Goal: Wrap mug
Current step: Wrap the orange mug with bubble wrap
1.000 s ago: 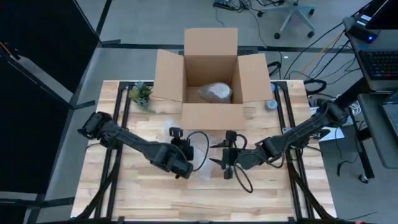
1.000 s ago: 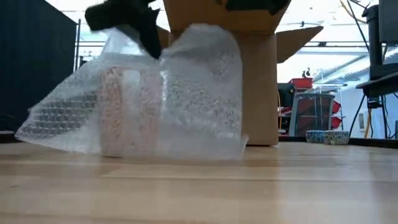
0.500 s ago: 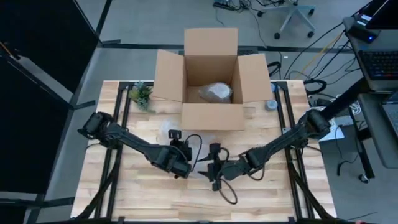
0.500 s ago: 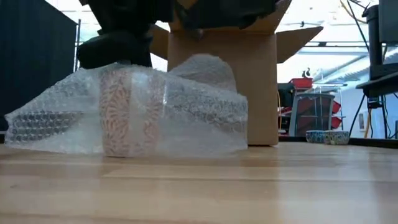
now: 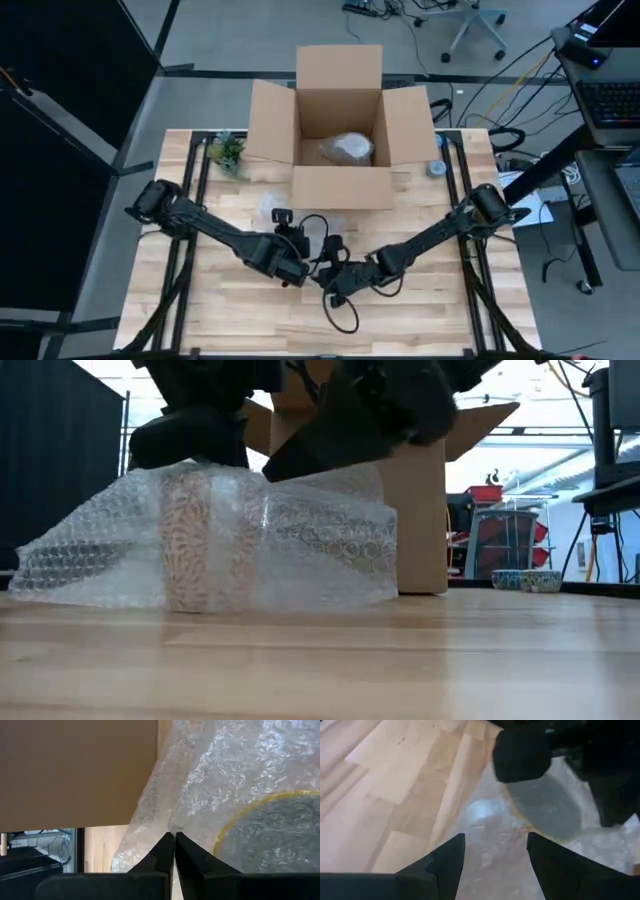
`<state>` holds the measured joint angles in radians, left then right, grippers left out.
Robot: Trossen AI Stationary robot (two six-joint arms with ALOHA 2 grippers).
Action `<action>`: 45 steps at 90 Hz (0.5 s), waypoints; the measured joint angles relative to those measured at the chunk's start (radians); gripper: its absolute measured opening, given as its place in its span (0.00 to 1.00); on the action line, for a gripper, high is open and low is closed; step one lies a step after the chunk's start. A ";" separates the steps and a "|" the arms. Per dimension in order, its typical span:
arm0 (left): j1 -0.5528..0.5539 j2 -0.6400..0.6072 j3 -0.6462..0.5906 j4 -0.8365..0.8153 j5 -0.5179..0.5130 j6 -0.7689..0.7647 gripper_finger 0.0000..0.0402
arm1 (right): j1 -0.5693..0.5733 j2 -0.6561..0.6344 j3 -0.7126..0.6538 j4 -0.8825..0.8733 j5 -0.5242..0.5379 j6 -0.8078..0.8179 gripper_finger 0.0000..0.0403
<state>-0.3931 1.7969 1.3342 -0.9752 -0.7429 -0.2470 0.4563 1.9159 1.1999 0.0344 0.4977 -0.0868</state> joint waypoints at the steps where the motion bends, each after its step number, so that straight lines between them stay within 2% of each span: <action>1: 0.000 0.000 0.000 0.000 0.000 0.000 0.00 | 0.005 -0.003 0.000 -0.020 0.000 0.005 0.50; 9: 0.000 0.000 0.000 0.001 0.001 -0.002 0.00 | 0.043 -0.021 -0.001 -0.190 0.001 0.057 0.50; 16: 0.000 0.000 0.000 0.007 0.001 -0.008 0.00 | 0.068 -0.030 -0.001 -0.246 0.025 0.102 0.50; 32: 0.000 0.000 0.000 0.066 0.005 0.000 0.00 | 0.047 -0.029 -0.001 -0.047 0.078 0.039 0.50; 45: 0.001 0.000 0.000 0.068 0.005 0.010 0.00 | 0.000 -0.026 -0.001 0.050 0.077 -0.006 0.50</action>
<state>-0.3925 1.7969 1.3342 -0.9075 -0.7376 -0.2366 0.4560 1.8904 1.1988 0.0849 0.5743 -0.0924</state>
